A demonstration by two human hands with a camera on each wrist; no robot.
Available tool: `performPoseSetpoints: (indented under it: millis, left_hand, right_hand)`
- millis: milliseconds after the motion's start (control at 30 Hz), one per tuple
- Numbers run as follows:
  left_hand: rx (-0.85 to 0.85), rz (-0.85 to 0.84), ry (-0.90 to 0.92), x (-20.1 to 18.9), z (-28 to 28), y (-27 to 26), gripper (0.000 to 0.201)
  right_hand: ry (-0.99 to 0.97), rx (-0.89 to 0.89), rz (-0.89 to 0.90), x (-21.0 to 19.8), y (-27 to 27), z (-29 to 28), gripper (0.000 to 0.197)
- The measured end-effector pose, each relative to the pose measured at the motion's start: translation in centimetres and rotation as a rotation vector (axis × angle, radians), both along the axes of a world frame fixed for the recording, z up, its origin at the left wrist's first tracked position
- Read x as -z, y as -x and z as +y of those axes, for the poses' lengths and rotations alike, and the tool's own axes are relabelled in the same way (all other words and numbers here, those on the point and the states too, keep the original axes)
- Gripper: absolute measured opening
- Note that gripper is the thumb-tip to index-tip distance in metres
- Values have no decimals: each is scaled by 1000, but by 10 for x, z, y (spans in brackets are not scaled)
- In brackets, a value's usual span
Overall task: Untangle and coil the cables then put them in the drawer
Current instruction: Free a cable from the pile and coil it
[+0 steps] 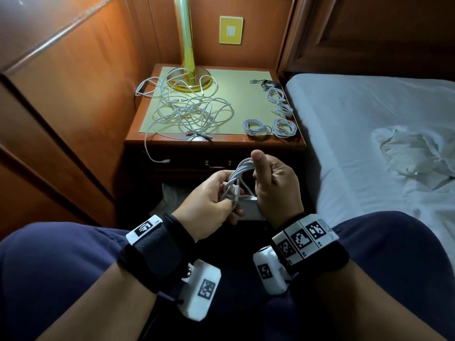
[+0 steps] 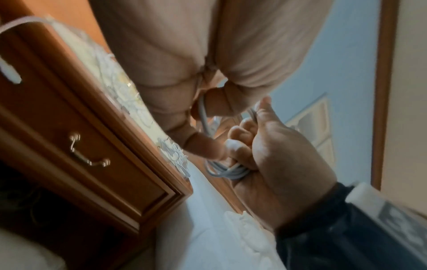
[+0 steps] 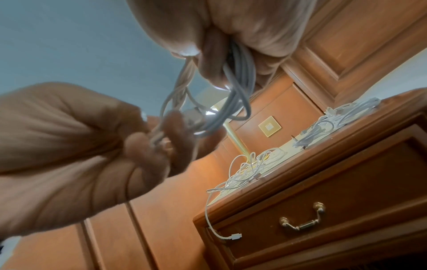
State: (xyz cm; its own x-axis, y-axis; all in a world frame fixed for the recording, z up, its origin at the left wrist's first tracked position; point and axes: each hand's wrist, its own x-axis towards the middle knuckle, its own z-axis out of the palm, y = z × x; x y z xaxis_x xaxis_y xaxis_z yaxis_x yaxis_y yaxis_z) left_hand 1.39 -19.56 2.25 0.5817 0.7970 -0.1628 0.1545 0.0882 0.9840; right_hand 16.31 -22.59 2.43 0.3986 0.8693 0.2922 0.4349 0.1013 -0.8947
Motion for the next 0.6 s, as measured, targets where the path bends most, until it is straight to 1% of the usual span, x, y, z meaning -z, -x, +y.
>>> performPoseSetpoints:
  millis: [67,133,200,233,300,367,433,533,600]
  left_hand:
    - [-102,34,-33,2,2,2,35]
    - [-191,47,-31,3,5,5,19]
    - [-196,50,-18,2,8,6,10]
    - [-188,60,-34,3,8,5,9]
    - [-195,91,-95,8,6,3,10]
    - [-220,125,-150,15,2,-1,12]
    - [-254,141,-180,19,-2,-5,13]
    - [-319,23,-59,19,-4,-9,11]
    - [-335,-29,-21,19,-4,-11,13]
  right_hand:
    - [14,60,-35,1,-8,0,50]
    - [35,127,-73,1,-18,2,53]
    - [40,127,-34,0,-22,3,55]
    - [37,112,42,0,-21,4,57]
    - [21,29,299,-1,-17,4,56]
    - [41,-73,531,-4,-11,3,50]
    - [71,-133,659,-7,-7,2,49]
    - [90,-118,833,-5,-6,5,49]
    - [112,-85,871,-1,-8,7,50]
